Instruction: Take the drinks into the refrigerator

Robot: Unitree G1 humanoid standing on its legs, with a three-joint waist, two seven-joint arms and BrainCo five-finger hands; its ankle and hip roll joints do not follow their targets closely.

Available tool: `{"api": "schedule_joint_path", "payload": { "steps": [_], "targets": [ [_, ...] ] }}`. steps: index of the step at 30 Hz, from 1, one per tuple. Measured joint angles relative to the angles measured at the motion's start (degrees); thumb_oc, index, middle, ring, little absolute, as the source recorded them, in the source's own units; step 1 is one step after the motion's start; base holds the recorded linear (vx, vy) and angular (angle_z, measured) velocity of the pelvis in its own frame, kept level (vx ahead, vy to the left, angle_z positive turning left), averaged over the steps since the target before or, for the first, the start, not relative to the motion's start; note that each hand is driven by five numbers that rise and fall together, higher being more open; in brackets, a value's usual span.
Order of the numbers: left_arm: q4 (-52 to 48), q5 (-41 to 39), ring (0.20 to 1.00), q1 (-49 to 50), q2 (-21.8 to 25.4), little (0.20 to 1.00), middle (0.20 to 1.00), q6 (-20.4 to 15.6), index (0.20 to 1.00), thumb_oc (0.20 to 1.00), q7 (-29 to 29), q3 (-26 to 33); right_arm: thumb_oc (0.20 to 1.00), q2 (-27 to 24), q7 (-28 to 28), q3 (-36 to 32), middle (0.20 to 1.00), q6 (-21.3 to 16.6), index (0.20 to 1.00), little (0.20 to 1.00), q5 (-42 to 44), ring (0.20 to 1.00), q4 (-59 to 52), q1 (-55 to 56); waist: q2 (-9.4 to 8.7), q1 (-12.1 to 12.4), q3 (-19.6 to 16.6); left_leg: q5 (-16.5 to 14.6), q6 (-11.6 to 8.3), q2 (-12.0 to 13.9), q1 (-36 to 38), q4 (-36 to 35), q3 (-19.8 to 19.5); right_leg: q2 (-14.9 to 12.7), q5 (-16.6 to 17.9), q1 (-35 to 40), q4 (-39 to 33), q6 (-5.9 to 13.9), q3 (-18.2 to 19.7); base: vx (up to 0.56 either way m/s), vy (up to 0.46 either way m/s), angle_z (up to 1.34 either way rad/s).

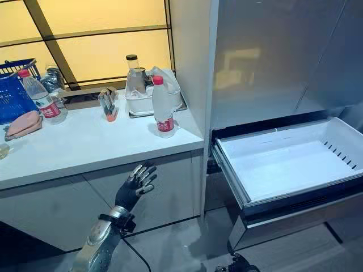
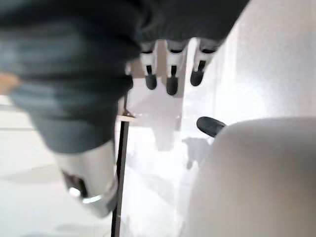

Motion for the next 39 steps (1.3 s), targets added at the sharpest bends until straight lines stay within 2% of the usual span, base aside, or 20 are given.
{"api": "schedule_joint_path", "payload": {
  "steps": [5, 14, 20, 29, 32, 39],
  "targets": [
    [-6.5, -0.54, 1.0, -3.11, 1.28, 1.0, 1.0, -0.58, 1.0, 1.0, 0.48, 0.5, 1.0, 1.11, 0.11, 0.25, 1.0, 0.0, 1.0, 1.0, 0.31, 1.0, -0.01, -0.12, 0.08, -0.02, -0.18, -0.01, 0.02, -0.04, 0.03, 0.01, 0.03, 0.0, 0.01, 0.01, 0.2, 0.02, 0.07, 0.1, -0.009, 0.02],
    [-6.17, -0.54, 1.0, -8.17, -0.13, 1.0, 1.0, -0.99, 1.0, 1.0, 5.98, 2.14, 1.0, 1.38, 0.53, 1.09, 1.0, 0.09, 1.0, 1.0, 0.3, 1.0, 0.0, -0.37, 0.7, -0.24, -0.68, -0.04, -0.01, -0.08, 0.17, 0.08, 0.36, 0.01, 0.05, 0.0, 0.23, 0.07, 0.3, 0.0, 0.001, 0.0],
    [-5.72, -0.25, 1.0, -12.32, 0.06, 1.0, 1.0, -2.27, 1.0, 1.0, 10.32, 5.97, 1.0, 1.42, 0.5, 1.5, 1.0, 0.15, 1.0, 1.0, 0.3, 1.0, -0.08, -0.45, 1.07, -0.37, -1.03, -0.04, -0.01, -0.1, 0.31, 0.23, 0.98, 0.02, 0.12, -0.03, 0.21, 0.14, 0.5, 0.0, 0.0, -0.02],
    [1.78, 2.17, 1.0, -21.85, 2.07, 1.0, 1.0, -2.9, 1.0, 1.0, 15.99, 8.59, 1.0, 1.35, 0.51, 2.32, 1.0, 0.17, 1.0, 1.0, 0.26, 1.0, -0.16, -0.5, 1.5, -0.84, -1.35, -0.06, -0.01, -0.12, 0.84, 0.01, 1.3, 0.07, 0.15, 0.15, 0.16, 0.18, 0.68, 0.0, 0.002, -0.02],
    [6.19, 3.04, 1.0, -26.88, 4.58, 1.0, 1.0, -2.83, 1.0, 1.0, 17.98, 8.5, 1.0, 1.33, 0.55, 2.58, 1.0, 0.18, 1.0, 1.0, 0.27, 1.0, -0.54, -0.67, 1.76, -1.79, -1.58, -0.08, -0.04, -0.1, 0.86, 0.03, 1.36, 0.12, 0.15, 0.13, 0.01, 0.17, 0.73, 0.0, 0.0, -0.01],
    [15.1, 4.82, 1.0, -37.12, 9.3, 1.0, 1.0, -2.81, 1.0, 1.0, 21.01, 8.46, 1.0, 1.12, 0.59, 3.38, 1.0, 0.27, 1.0, 1.0, 0.26, 1.0, -1.22, -0.27, 1.96, -2.26, -1.99, -0.17, -0.2, -0.03, 0.91, 0.21, 1.47, 0.54, 0.18, 0.07, -0.04, 0.24, 0.85, 0.0, 0.0, 0.0]
  ]
}}
